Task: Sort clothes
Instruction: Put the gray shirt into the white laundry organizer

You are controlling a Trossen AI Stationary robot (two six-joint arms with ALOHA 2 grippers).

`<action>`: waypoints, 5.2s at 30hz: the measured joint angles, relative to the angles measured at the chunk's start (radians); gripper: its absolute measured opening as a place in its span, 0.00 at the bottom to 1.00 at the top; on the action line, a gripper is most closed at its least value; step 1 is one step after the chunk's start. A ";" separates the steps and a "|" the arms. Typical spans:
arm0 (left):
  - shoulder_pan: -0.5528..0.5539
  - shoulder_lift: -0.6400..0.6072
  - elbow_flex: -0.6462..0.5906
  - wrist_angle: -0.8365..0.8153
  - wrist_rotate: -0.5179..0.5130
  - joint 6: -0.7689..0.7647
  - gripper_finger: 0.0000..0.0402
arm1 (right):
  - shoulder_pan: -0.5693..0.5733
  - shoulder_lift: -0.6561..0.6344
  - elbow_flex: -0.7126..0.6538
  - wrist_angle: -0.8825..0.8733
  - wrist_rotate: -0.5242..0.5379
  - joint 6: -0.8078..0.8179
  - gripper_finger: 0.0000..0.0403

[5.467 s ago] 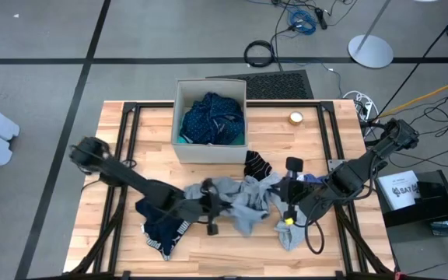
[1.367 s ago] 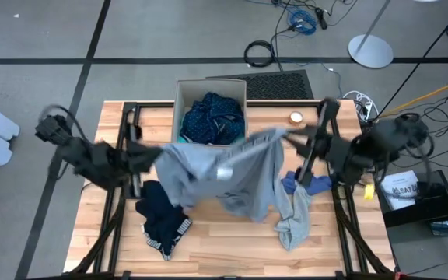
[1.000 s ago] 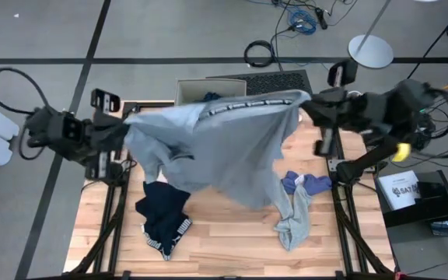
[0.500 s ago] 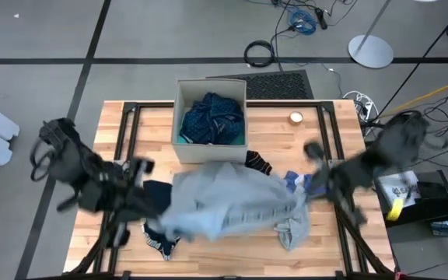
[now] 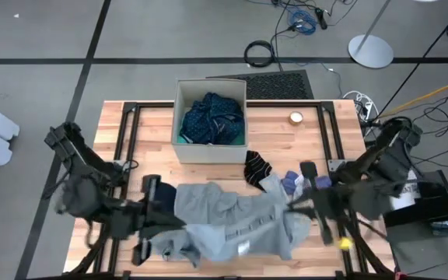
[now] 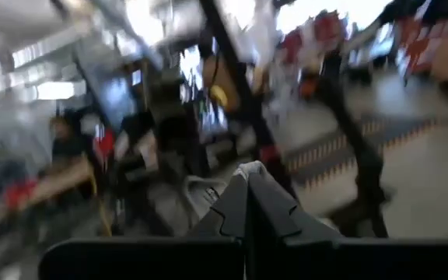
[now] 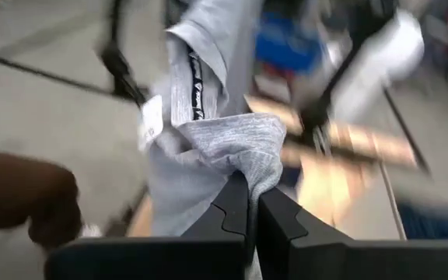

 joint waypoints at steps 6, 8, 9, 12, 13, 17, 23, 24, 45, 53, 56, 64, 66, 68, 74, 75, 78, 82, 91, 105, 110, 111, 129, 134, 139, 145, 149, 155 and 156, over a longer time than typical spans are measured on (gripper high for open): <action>0.080 0.004 -0.025 -0.305 -0.038 -0.344 0.02 | -0.081 -0.016 -0.166 -0.131 -0.026 0.232 0.00; 0.106 0.004 -0.071 -0.332 -0.048 -0.426 0.02 | -0.100 -0.032 -0.257 -0.100 -0.084 0.292 0.00; 0.117 0.005 -0.098 -0.331 -0.049 -0.462 0.02 | -0.108 -0.038 -0.305 -0.073 -0.107 0.321 0.00; 0.156 0.005 -0.177 -0.357 -0.048 -0.574 0.02 | -0.128 -0.050 -0.456 0.019 -0.163 0.391 0.00; 0.169 0.005 -0.200 -0.379 -0.048 -0.616 0.02 | -0.134 -0.052 -0.503 0.048 -0.180 0.411 0.00; 0.217 0.005 -0.283 -0.461 -0.048 -0.785 0.02 | -0.167 -0.050 -0.675 0.156 -0.236 0.521 0.00; 0.254 0.005 -0.371 -0.484 -0.001 -0.906 0.03 | -0.199 -0.043 -0.916 0.418 -0.348 0.595 0.00; 0.261 0.005 -0.384 -0.487 0.004 -0.916 0.03 | -0.203 -0.043 -0.944 0.449 -0.351 0.597 0.00; 0.399 0.004 -0.405 -0.658 0.011 -0.995 0.05 | -0.459 -0.039 -0.989 0.499 -0.463 0.488 0.02; 0.400 0.004 -0.379 -0.932 0.016 -1.100 0.25 | -0.436 -0.039 -0.967 0.490 -0.568 0.401 0.27; 0.400 0.001 -0.359 -0.980 -0.018 -1.165 0.31 | -0.396 -0.039 -0.945 0.482 -0.595 0.400 0.38; 0.383 -0.033 -0.335 -0.807 -0.022 -0.995 0.34 | -0.250 -0.024 -0.940 0.506 -0.472 0.428 0.53; 0.384 -0.033 -0.335 -0.770 -0.024 -0.959 0.34 | -0.227 0.005 -0.940 0.536 -0.427 0.414 0.54; 0.384 -0.033 -0.335 -0.751 -0.025 -0.937 0.34 | -0.215 0.049 -0.939 0.572 -0.399 0.395 0.54; 0.383 -0.032 -0.335 -0.737 -0.026 -0.936 0.34 | -0.203 0.213 -0.939 0.613 -0.413 0.376 0.54; 0.379 -0.032 -0.335 -0.736 -0.026 -0.939 0.34 | -0.204 0.239 -0.939 0.623 -0.420 0.376 0.54; 0.372 -0.032 -0.335 -0.736 -0.026 -0.941 0.34 | -0.204 0.304 -0.938 0.644 -0.414 0.375 0.53; 0.373 -0.032 -0.335 -0.736 -0.026 -0.950 0.34 | -0.203 0.363 -0.932 0.645 -0.400 0.393 0.53; 0.373 -0.032 -0.336 -0.737 -0.026 -0.966 0.34 | -0.205 0.350 -0.934 0.611 -0.363 0.430 0.22; 0.373 -0.032 -0.336 -0.736 -0.026 -0.963 0.34 | -0.204 0.201 -0.724 0.265 -0.278 0.373 0.01; 0.364 -0.032 -0.336 -0.736 -0.025 -0.960 0.34 | -0.210 0.201 -0.621 0.277 -0.244 0.282 0.01; 0.358 -0.035 -0.336 -0.737 -0.025 -0.959 0.34 | -0.216 0.204 -0.605 0.292 -0.238 0.261 0.01; 0.211 -0.215 -0.336 -0.735 -0.046 -1.047 0.34 | -0.449 0.365 -0.576 1.016 -0.360 -0.172 0.02; 0.202 -0.212 -0.336 -0.746 -0.050 -1.073 0.34 | -0.493 0.528 -0.566 1.239 -0.435 -0.176 0.02; 0.202 -0.211 -0.336 -0.744 -0.051 -1.074 0.34 | -0.500 0.718 -0.479 1.322 -0.452 -0.178 0.02; 0.202 -0.211 -0.336 -0.743 -0.052 -1.100 0.34 | -0.509 0.869 -0.276 1.029 -0.454 -0.080 0.02; 0.202 -0.211 -0.336 -0.745 -0.052 -1.100 0.34 | -0.511 0.900 -0.158 0.756 -0.454 -0.031 0.02; 0.202 -0.211 -0.336 -0.746 -0.052 -1.099 0.34 | -0.502 0.854 -0.119 0.411 -0.482 0.058 0.02; 0.202 -0.211 -0.336 -0.746 -0.052 -1.099 0.34 | -0.500 0.842 -0.119 0.360 -0.486 0.071 0.02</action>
